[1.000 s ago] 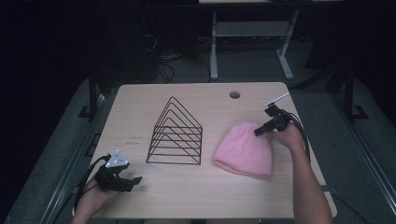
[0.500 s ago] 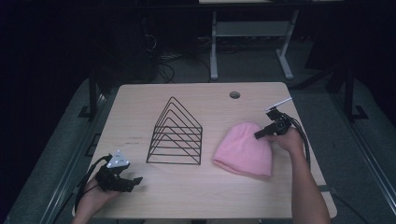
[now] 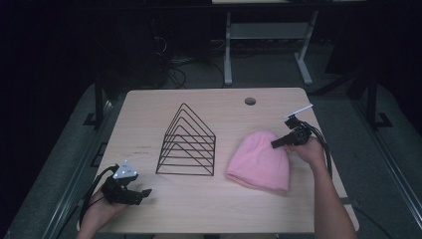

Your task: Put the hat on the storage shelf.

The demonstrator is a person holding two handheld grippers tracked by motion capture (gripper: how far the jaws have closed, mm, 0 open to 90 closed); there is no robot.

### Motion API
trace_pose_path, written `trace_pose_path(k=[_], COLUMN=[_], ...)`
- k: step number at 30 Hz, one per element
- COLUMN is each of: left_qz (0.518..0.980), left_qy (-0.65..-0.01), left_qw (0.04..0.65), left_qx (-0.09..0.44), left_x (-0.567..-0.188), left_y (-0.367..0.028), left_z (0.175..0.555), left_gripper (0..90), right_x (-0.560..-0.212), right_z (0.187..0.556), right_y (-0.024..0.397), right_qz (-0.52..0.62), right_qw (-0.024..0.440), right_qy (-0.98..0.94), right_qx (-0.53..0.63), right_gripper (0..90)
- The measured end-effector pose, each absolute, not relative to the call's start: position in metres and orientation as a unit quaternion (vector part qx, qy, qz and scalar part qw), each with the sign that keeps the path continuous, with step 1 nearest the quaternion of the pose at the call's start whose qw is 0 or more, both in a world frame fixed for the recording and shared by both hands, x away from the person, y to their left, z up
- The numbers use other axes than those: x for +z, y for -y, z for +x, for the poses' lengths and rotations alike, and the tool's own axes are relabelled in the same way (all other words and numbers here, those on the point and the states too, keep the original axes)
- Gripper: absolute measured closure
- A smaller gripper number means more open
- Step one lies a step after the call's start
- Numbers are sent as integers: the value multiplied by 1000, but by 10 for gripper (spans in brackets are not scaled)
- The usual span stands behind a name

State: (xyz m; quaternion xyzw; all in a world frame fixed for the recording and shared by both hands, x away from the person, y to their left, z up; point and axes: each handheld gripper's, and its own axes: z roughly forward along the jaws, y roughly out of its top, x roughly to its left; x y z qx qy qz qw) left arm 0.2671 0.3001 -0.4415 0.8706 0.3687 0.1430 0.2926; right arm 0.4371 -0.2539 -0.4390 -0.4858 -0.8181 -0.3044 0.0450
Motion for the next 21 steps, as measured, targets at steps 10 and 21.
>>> trace_pose_path(k=[10, 21], left_qz=[870, 873], left_qy=[-363, -348], left_qw=[303, 318], left_qx=[141, 123], left_x=[-435, -420], left_y=[-299, -294], left_z=[265, 262], left_gripper=[235, 235], right_x=[-406, -358], right_z=[424, 401], right_y=[259, 263], right_qz=[-465, -427], right_qw=[30, 2], right_qy=[814, 820], right_qx=[-348, -382], right_gripper=[781, 790])
